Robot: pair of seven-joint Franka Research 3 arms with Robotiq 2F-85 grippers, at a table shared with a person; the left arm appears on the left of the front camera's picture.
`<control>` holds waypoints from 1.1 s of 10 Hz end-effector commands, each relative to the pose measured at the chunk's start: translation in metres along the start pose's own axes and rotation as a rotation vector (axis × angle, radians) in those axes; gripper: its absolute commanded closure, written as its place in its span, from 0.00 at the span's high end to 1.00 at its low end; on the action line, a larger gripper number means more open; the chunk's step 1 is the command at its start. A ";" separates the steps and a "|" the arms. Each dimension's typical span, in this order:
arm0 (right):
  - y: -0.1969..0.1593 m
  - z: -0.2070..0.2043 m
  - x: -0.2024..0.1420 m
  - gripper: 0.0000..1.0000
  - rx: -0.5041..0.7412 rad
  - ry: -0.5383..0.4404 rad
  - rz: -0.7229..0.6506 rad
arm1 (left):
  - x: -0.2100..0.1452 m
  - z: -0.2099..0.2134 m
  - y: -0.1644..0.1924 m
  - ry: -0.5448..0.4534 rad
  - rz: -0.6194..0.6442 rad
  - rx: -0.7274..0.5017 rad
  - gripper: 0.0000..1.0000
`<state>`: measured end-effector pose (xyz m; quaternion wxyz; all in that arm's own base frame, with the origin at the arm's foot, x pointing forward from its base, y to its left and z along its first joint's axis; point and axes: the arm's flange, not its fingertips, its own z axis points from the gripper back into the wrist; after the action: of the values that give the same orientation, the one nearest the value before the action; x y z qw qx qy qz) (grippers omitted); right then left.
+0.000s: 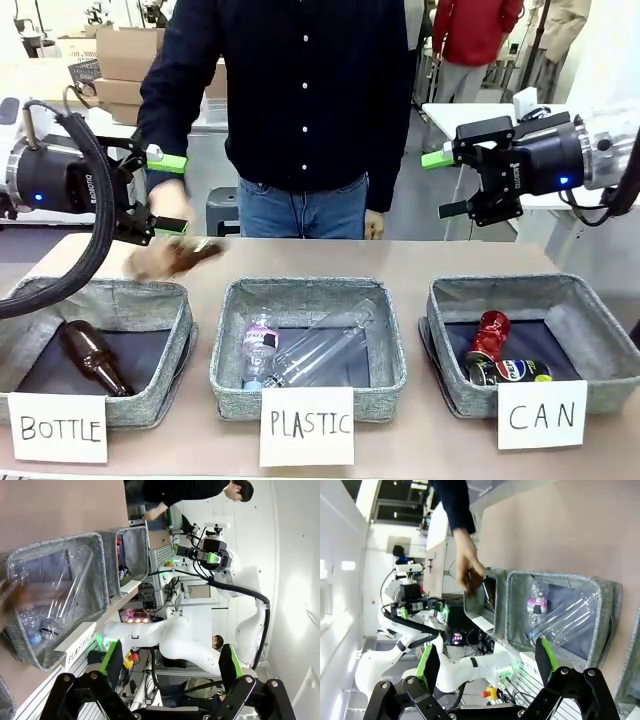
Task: Sort the can waste into the basket.
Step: Pick up the can waste from the table and place it in the right Fabric basket.
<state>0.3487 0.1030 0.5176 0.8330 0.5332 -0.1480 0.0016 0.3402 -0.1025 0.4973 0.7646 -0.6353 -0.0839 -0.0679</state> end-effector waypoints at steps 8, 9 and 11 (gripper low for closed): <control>-0.002 0.000 0.002 1.00 0.017 -0.001 0.022 | -0.001 0.000 -0.003 -0.015 -0.002 -0.020 1.00; -0.002 0.000 0.002 1.00 0.017 -0.001 0.022 | -0.001 0.000 -0.003 -0.015 -0.002 -0.020 1.00; -0.002 0.000 0.002 1.00 0.017 -0.001 0.022 | -0.001 0.000 -0.003 -0.015 -0.002 -0.020 1.00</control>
<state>0.3487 0.1030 0.5176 0.8330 0.5332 -0.1480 0.0016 0.3402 -0.1025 0.4973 0.7646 -0.6353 -0.0839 -0.0679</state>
